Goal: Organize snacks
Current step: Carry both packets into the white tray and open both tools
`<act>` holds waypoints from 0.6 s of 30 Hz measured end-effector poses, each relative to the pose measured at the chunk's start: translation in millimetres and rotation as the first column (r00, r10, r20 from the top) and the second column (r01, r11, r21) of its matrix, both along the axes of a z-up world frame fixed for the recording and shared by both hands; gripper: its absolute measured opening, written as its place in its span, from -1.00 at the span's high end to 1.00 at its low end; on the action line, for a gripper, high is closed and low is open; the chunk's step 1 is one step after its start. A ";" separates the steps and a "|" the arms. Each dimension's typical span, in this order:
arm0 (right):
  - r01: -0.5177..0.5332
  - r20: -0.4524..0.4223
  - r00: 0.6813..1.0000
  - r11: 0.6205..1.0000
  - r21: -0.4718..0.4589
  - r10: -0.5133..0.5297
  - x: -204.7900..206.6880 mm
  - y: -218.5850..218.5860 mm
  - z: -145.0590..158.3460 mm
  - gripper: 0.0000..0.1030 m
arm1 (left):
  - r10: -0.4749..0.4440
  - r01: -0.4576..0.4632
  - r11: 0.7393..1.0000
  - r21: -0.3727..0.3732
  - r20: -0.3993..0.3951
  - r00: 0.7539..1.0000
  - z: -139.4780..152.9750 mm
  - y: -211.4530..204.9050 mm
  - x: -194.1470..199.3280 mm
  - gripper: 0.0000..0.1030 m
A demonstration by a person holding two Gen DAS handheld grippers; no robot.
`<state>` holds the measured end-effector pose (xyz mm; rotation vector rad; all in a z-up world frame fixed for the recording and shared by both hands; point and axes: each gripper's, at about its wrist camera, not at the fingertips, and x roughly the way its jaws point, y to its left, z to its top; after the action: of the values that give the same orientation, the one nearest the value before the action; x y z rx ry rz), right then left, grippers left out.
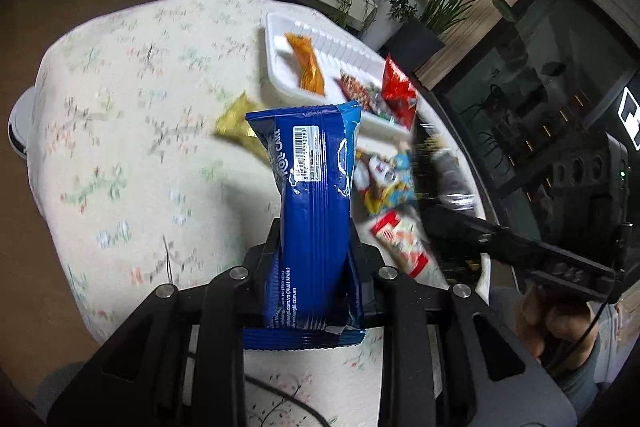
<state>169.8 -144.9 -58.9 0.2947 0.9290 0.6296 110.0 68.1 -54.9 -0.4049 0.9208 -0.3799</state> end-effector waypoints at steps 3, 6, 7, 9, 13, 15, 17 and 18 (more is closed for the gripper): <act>0.040 0.025 0.999 0.998 0.045 -0.041 6.8 -22.8 18.4 0.63 | -0.006 0.006 1.000 0.000 0.025 1.000 15.5 -0.1 14.0 0.53; 0.128 0.057 0.990 0.991 0.044 -0.130 21.9 -55.2 33.8 0.63 | -0.014 0.012 1.000 0.019 0.060 0.998 36.9 0.7 38.9 0.53; 0.166 0.063 0.984 0.985 0.047 -0.169 29.3 -68.7 38.7 0.63 | -0.015 0.013 1.000 0.025 0.067 0.998 41.9 0.8 46.2 0.53; 0.226 0.079 0.970 0.973 0.051 -0.229 41.6 -90.5 47.6 0.63 | -0.018 0.015 0.999 0.035 0.079 0.997 51.9 0.7 66.4 0.53; 0.323 0.137 0.936 0.946 0.021 -0.323 72.0 -122.6 69.5 0.63 | -0.028 0.022 0.998 0.065 0.098 0.995 68.5 -3.1 111.4 0.53; 0.339 0.163 0.928 0.941 0.011 -0.336 86.7 -126.5 79.9 0.63 | -0.027 0.018 0.996 0.089 0.099 0.995 74.3 -6.9 135.8 0.53; 0.337 0.187 0.925 0.941 0.000 -0.331 106.3 -120.7 89.1 0.63 | -0.027 0.017 0.994 0.107 0.092 0.995 78.8 -12.0 158.6 0.53; 0.328 0.193 0.927 0.944 -0.006 -0.321 116.2 -113.5 92.7 0.63 | -0.023 0.013 0.994 0.111 0.087 0.996 79.3 -14.8 170.6 0.53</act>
<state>286.0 -258.4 33.8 0.3400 0.6877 0.3261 280.6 53.3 24.3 -0.2760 0.8552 -0.3589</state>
